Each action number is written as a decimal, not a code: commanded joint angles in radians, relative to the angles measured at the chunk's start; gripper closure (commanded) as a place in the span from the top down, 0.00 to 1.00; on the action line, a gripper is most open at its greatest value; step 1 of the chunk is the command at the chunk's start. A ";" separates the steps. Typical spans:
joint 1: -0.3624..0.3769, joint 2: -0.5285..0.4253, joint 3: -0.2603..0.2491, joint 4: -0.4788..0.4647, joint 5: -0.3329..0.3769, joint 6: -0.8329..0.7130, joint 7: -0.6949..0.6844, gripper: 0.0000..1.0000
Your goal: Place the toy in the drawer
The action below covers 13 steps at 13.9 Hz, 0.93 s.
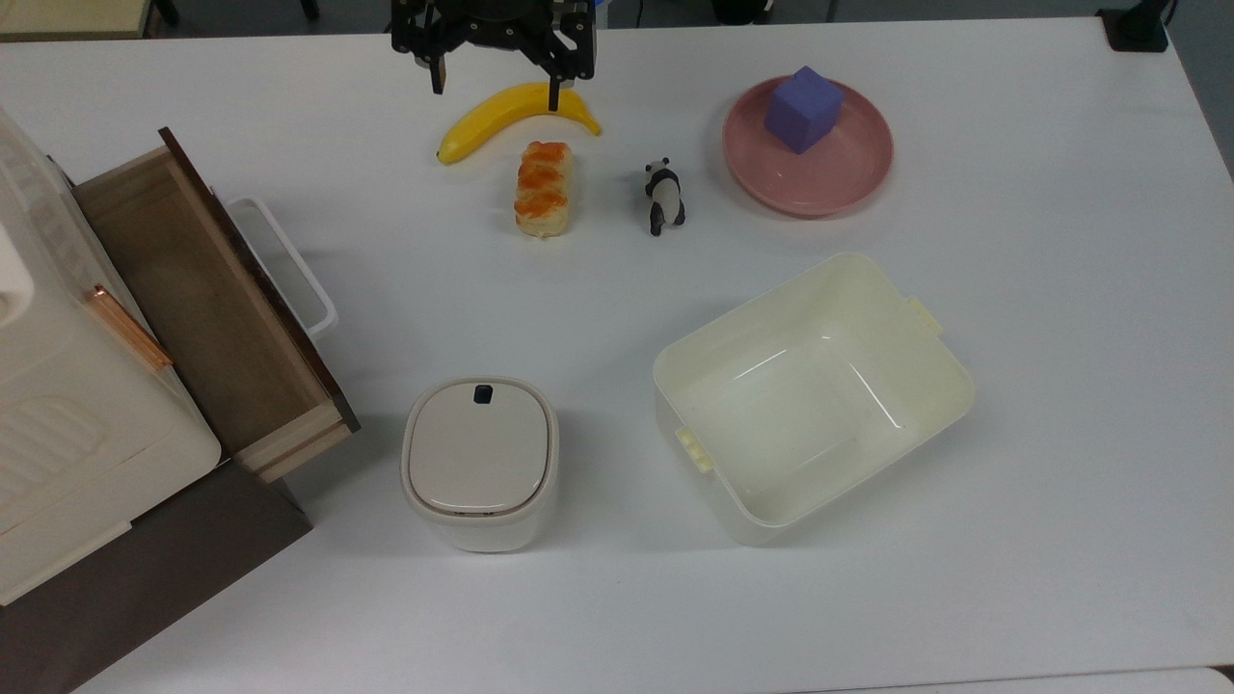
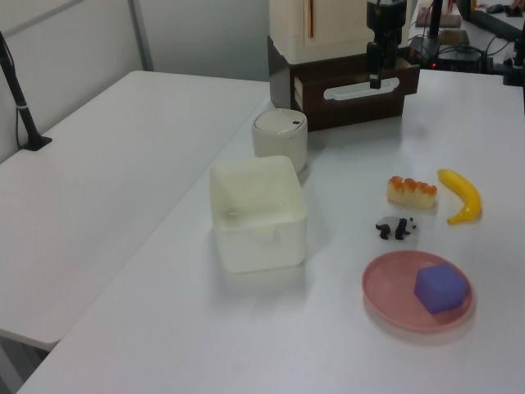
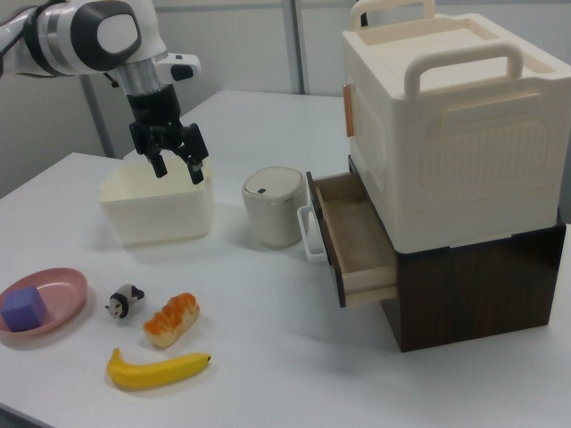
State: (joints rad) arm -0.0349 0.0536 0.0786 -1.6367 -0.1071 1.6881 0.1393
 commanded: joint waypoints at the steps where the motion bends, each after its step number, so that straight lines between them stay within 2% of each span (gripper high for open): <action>1: 0.012 -0.009 -0.010 -0.008 0.023 -0.025 -0.021 1.00; 11: 0.012 -0.006 -0.008 -0.020 0.041 -0.016 -0.033 1.00; 13: 0.016 -0.003 -0.006 -0.046 0.043 -0.013 -0.043 1.00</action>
State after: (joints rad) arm -0.0342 0.0614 0.0795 -1.6438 -0.0884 1.6876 0.1254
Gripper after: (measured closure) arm 0.000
